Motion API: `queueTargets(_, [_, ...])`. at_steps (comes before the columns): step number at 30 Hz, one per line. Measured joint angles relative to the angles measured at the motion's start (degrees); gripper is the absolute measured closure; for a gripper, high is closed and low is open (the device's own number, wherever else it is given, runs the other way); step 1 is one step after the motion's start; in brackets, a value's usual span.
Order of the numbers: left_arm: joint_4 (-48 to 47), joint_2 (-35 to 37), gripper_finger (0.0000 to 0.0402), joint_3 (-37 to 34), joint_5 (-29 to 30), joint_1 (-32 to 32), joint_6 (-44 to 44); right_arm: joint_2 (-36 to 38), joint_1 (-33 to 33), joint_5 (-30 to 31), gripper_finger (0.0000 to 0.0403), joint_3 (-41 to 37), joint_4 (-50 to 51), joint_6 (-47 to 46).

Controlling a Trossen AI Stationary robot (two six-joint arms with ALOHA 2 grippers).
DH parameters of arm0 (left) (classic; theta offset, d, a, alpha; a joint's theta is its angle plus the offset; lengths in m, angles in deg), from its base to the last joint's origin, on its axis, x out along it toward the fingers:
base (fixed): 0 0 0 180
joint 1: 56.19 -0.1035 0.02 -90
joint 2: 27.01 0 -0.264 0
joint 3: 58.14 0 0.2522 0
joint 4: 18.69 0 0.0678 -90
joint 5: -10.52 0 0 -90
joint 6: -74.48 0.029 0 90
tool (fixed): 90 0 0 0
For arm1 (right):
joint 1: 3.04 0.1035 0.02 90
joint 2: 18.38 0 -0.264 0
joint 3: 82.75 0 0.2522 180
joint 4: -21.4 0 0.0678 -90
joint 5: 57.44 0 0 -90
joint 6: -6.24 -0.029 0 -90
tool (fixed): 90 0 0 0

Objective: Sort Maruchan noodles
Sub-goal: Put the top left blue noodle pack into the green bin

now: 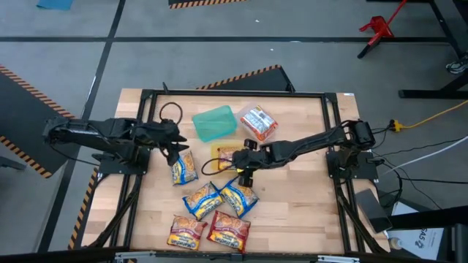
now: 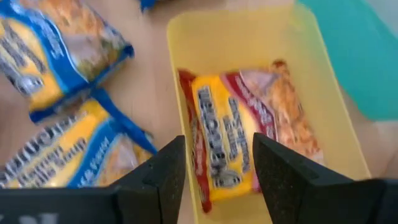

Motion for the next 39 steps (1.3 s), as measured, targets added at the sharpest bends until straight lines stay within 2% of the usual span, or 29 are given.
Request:
queueTargets(7, [-2.9, -5.8, 0.0253, 0.0, -2.2, 0.0, -2.7, 0.0, 0.0, -1.7, 0.0233, 0.0, 6.1, -2.2])
queueTargets(13, [-3.6, -8.6, 0.0253, -0.6, -2.2, 0.0, -3.1, 0.0, 0.5, -5.7, 0.0233, 0.0, 7.7, -4.1])
queueTargets(19, [-3.2, -8.6, 0.0253, -7.9, -4.5, -1.9, -6.0, 0.0, 2.5, -5.2, 0.0233, 0.0, 7.9, -3.9])
queueTargets(24, [3.3, -8.6, 0.0253, -16.5, -6.4, -4.7, -9.0, 0.0, 4.2, -4.7, 0.0233, 0.0, 8.9, -4.4])
queueTargets(27, [3.2, -8.6, 0.0253, -19.8, -6.8, -6.2, -9.5, 0.0, 4.9, -3.2, 0.0233, 0.0, 8.7, -5.3])
queueTargets(39, [12.0, -8.6, 0.0252, -22.1, -15.6, -6.6, -6.4, 0.0, 5.2, -2.7, 0.0233, 0.0, 7.5, -5.6])
